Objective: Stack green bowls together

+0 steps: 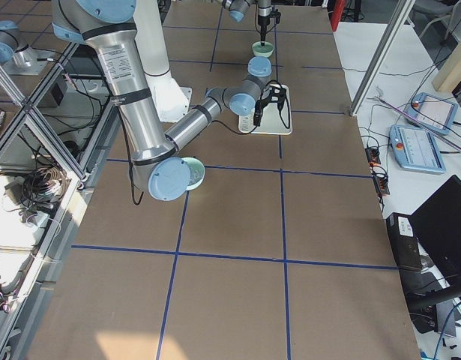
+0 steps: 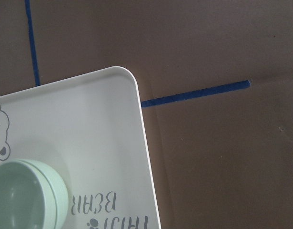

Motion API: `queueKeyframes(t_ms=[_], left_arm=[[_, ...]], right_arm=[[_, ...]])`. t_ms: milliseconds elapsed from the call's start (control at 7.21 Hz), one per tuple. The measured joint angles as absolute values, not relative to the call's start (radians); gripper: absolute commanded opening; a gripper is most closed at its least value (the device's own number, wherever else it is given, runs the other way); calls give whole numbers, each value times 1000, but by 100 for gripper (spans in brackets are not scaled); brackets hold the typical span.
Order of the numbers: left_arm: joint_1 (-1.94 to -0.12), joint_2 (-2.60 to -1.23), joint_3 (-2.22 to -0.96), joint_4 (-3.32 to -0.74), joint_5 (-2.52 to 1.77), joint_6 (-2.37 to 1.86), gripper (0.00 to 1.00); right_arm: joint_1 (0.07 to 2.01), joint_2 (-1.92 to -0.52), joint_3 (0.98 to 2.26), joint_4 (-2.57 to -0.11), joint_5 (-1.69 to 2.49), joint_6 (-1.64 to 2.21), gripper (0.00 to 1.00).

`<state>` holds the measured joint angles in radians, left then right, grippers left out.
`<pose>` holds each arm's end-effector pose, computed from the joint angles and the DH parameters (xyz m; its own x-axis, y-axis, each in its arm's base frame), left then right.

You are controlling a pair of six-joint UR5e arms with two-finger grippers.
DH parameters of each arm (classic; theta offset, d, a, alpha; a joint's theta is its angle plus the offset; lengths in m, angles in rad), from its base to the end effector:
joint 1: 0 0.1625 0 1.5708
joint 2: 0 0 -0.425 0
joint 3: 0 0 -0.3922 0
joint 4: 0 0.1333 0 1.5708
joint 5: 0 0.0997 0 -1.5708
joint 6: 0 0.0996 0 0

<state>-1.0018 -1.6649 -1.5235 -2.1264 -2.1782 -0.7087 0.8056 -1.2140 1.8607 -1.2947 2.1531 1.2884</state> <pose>0.2374 -0.5131 0.5782 0.6818 0.0909 -0.7258 -0.0002 0.9923 0.1241 -0.3506 -0.4784 0.2951 0.4848 0.1688 0.8582 -0.1703 0.9806 -0.0966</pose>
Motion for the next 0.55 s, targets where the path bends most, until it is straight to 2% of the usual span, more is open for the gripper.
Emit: queueKeyframes(t_ms=[277, 554], left_arm=[[-995, -1679, -1525, -2127, -2223, -714, 0], [-993, -1751, -1588, -2101, -2320, -828, 0]], right_arm=[[805, -1212, 1861, -1295, 2154, 1289, 100], [812, -1217, 1869, -1296, 2155, 1288, 100]])
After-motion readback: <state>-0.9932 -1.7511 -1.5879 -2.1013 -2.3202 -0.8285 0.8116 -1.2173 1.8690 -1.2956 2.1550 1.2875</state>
